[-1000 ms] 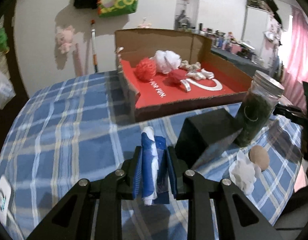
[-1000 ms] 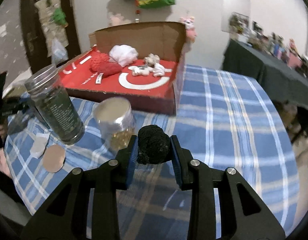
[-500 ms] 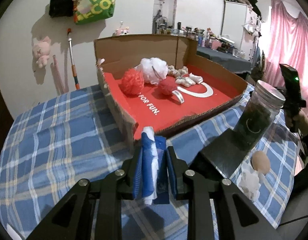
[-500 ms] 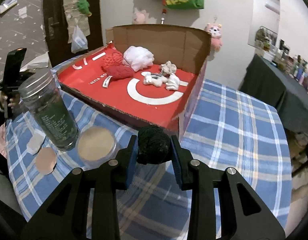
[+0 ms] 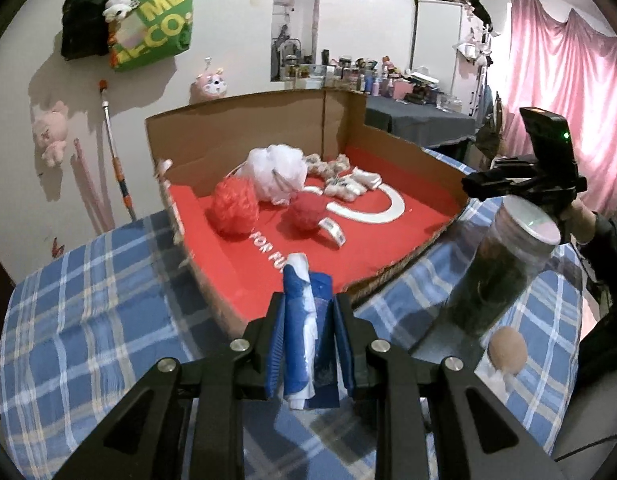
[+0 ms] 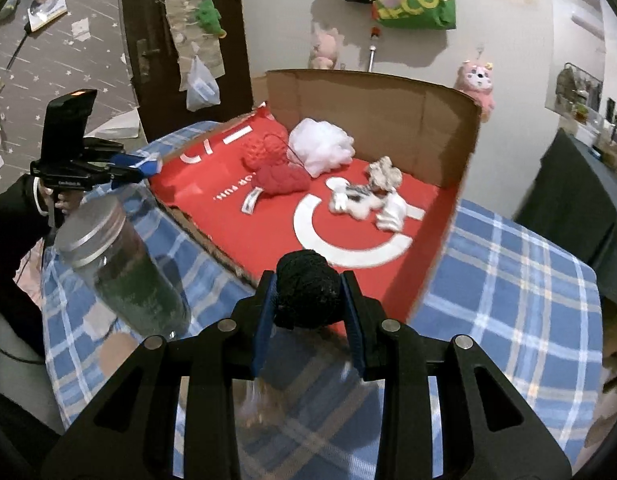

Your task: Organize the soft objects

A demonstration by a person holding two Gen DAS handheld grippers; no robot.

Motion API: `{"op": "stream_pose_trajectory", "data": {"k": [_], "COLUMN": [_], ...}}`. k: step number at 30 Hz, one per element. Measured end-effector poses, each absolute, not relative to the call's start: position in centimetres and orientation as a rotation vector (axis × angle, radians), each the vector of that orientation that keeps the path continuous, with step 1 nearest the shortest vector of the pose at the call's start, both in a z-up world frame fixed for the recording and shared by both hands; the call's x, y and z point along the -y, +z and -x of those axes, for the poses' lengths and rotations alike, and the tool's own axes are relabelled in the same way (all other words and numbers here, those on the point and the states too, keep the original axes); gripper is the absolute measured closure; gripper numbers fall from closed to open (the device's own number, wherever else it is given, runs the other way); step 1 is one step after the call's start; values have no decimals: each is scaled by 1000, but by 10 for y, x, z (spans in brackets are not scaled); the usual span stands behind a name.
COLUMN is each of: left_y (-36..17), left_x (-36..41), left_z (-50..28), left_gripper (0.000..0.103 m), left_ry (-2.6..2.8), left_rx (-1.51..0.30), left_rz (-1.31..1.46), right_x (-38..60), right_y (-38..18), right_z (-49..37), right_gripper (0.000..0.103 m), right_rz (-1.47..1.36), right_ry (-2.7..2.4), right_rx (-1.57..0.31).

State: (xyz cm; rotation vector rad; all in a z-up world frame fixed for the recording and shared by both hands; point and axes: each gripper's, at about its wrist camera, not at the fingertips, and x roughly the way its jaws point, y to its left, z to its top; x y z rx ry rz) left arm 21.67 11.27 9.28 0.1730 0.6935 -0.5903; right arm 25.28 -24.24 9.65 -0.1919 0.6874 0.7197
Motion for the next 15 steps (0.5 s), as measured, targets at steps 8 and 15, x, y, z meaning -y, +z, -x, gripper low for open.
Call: {"op": "stream_pose_trajectory", "data": {"k": [8, 15], "left_y": [93, 75], "left_x": [-83, -67], "left_z": [-267, -302], "left_gripper": [78, 78], "left_ry": [-553, -447], "left_rx": [-803, -919], "left_rz": [-156, -147], "right_x": [209, 189], "right_y": [91, 83], "right_z": [-296, -327], "right_gripper": [73, 73], "right_rz": [213, 256], "right_ry": [637, 522], "right_rx": [-811, -926]}}
